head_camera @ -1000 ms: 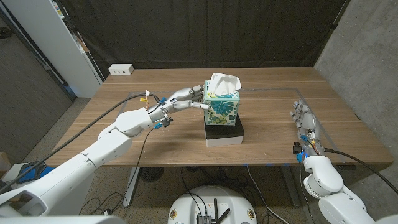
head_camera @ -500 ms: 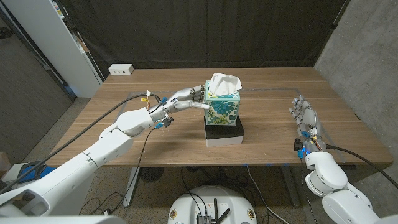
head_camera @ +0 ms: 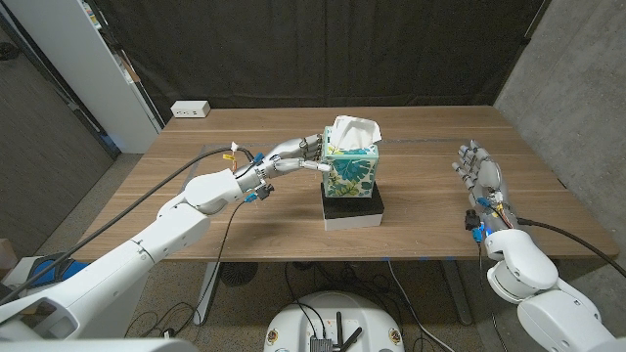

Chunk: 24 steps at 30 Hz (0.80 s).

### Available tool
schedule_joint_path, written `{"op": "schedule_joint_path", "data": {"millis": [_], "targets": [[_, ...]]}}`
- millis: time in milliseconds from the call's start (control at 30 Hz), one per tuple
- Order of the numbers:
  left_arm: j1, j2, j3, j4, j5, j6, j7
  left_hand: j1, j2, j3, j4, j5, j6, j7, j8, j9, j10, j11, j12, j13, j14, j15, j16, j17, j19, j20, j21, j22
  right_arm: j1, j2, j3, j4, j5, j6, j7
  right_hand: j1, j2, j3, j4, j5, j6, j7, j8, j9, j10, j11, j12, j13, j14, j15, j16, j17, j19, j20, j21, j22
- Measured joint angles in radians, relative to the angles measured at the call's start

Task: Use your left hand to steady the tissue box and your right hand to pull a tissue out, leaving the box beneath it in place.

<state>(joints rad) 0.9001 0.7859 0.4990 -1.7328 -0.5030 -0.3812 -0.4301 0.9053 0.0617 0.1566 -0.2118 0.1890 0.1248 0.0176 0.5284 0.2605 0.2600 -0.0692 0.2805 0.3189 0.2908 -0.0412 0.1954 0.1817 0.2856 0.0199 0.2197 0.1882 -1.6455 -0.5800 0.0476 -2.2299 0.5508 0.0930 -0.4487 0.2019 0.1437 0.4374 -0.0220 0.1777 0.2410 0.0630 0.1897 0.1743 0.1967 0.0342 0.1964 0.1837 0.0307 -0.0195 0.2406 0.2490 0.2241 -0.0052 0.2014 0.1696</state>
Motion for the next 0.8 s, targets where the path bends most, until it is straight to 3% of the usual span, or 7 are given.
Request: {"op": "schedule_joint_path", "data": {"millis": [800], "targets": [[0.022,0.018,-0.003,-0.045,0.005,0.028,0.023,0.0,0.0,0.003,-0.003,0.003,0.0,0.0,0.002,0.0,0.0,0.0,0.0,0.004,0.0,0.0,0.0,0.0,0.0,0.0,0.0,0.0,-0.046,0.004,0.09,-0.135,0.032,-0.096,0.018,-0.006,0.005,0.001,0.007,0.0,0.005,0.005,0.0,0.005,0.005,0.016,0.0,0.0,-0.002,0.013,0.006,0.005,0.014,0.007,0.0,0.0]]}}
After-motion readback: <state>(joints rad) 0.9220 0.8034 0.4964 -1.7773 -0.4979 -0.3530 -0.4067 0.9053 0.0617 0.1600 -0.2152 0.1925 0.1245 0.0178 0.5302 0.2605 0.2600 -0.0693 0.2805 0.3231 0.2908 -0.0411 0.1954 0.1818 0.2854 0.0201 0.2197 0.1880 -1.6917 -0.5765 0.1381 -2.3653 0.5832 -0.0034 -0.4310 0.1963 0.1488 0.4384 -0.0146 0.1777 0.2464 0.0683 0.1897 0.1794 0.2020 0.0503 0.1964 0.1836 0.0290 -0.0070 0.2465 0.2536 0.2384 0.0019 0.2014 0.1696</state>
